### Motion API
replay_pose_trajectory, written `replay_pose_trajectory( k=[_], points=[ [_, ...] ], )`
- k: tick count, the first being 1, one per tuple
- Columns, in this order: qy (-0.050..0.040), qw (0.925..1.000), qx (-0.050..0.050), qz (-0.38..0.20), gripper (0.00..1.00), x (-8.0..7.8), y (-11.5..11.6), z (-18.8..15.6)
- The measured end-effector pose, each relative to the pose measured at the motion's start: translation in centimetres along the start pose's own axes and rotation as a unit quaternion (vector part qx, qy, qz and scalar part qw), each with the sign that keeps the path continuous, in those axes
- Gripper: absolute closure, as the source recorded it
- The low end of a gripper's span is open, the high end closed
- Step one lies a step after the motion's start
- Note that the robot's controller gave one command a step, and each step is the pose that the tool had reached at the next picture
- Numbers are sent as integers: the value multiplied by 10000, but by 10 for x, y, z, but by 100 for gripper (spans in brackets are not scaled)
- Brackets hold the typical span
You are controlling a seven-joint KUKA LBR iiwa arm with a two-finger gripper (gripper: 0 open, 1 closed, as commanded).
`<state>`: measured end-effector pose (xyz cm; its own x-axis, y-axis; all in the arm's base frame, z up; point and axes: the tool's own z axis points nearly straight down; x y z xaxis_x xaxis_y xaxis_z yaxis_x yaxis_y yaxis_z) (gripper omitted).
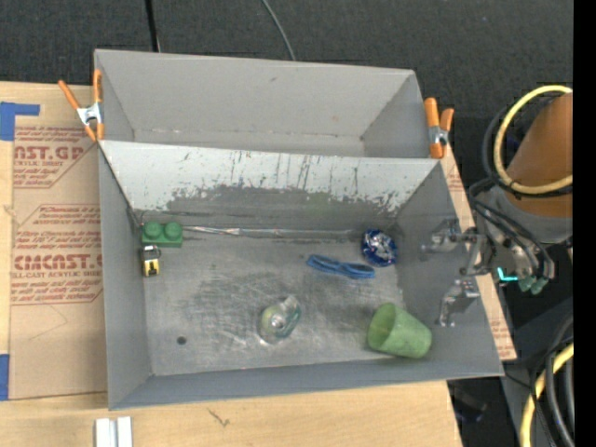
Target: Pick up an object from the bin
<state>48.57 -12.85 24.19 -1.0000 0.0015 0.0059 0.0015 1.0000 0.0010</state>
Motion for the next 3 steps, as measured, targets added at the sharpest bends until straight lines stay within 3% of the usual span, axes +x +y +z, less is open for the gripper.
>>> replay_pose_trajectory(
  k=[1,2,3],
  points=[
    [-126,9940,19,-1082,0,-2,35,168],
    [-36,9719,23,-2352,0,-12,-17,133],
    [-93,9257,44,-3781,0,-27,11,168]
  ],
)
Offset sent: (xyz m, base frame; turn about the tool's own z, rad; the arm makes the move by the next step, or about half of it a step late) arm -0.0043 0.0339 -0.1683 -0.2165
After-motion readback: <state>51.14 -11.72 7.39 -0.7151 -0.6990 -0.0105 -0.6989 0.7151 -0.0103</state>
